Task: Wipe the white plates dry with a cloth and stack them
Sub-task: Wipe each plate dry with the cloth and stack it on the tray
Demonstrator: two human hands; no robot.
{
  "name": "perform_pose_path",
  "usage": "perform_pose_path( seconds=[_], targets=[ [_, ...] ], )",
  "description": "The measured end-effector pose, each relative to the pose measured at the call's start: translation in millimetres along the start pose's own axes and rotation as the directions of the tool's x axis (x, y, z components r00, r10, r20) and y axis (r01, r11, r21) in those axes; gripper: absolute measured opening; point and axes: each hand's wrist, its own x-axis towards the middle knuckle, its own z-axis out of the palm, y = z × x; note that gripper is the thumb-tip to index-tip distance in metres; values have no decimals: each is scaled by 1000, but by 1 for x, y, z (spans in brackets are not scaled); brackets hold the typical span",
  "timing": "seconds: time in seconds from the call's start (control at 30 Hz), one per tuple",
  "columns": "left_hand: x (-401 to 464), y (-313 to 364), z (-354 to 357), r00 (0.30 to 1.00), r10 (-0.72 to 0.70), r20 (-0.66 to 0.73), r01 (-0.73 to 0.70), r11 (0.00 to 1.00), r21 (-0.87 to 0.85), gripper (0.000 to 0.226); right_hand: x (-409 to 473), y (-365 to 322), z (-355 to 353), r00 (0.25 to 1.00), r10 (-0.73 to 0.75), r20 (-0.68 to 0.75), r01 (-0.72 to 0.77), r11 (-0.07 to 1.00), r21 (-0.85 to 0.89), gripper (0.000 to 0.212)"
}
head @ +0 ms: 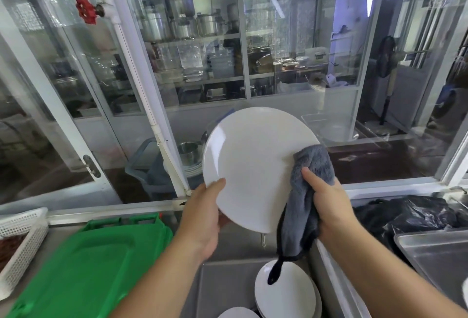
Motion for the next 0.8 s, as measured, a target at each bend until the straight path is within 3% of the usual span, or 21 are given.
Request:
perform_pose_path(
  seconds=[0.1,0.23,0.33,0.47,0.53,0.63,0.8],
  targets=[
    [11,22,-18,995,-53,84,44,993,109,20,9,-15,-7,991,-99,88,106,991,-83,22],
    [18,26,-28,977,-164,137,152,984,95,39,13,-26,-9,951,-243,193,274,948,-160,21],
    [17,20,-33,975,-165,150,150,983,108,40,13,-30,-11,920,-297,257,352,914,-201,23],
    [14,18,-35,976,-130,174,104,984,148,57,12,-24,-17,935,-216,280,273,944,-183,21],
    [13,16,-33,981,-103,162,78,985,153,46,9,-17,-18,952,-161,260,214,958,-190,21],
    [8,12,-29,993,-53,101,31,978,209,11,4,-3,-21,977,-121,174,154,970,-187,16],
    [-2,5,-25,997,-48,60,32,971,236,14,4,12,-29,998,-16,68,21,997,-75,21]
  ],
)
